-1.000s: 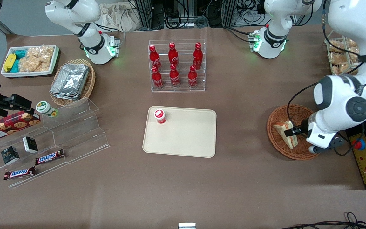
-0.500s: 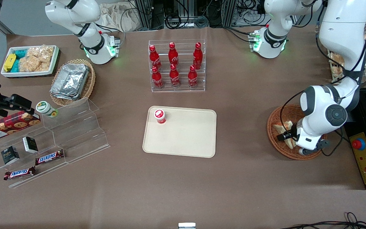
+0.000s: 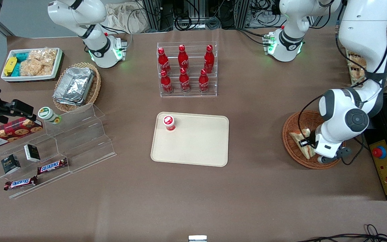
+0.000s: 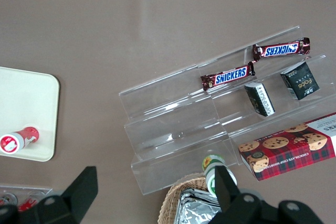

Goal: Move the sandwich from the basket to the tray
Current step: 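Lower the left gripper and close it on the sandwich wedge, then lift the sandwich out of the basket with the left gripper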

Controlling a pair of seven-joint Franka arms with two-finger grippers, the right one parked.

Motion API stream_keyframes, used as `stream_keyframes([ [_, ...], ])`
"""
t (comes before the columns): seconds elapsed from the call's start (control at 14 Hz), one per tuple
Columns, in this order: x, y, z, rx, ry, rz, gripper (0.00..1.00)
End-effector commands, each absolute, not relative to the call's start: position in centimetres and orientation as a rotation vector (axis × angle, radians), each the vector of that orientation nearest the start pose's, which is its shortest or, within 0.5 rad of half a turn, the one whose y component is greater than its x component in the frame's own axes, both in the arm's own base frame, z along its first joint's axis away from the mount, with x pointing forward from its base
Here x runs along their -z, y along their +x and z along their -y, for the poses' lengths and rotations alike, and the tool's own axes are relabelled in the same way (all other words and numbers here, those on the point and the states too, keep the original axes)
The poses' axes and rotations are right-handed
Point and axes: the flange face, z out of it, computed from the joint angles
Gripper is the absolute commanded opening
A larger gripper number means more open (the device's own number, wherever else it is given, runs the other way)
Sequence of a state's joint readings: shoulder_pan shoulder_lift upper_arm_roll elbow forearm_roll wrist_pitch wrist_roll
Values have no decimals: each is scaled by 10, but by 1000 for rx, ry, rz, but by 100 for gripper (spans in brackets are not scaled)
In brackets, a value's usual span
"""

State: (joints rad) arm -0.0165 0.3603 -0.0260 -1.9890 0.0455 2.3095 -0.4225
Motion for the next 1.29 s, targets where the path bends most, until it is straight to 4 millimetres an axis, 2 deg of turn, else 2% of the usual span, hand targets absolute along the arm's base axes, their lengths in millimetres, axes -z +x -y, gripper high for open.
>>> stream_keyframes([
  [0.0,-367,607,46,-37,-3040,480,5],
  [0.21,-450,610,87,-34,-3041,394,5],
  [0.43,-532,603,129,-69,-3023,305,2],
  [0.57,-571,591,161,-77,-3003,239,2],
  [0.71,-590,575,198,-56,-2980,219,2],
  [0.86,-593,556,236,-60,-2968,256,2],
  [1.0,-608,532,282,-50,-2974,280,0],
  [1.14,-602,511,325,-36,-2968,317,0],
  [1.21,-580,509,349,-68,-2964,331,1],
])
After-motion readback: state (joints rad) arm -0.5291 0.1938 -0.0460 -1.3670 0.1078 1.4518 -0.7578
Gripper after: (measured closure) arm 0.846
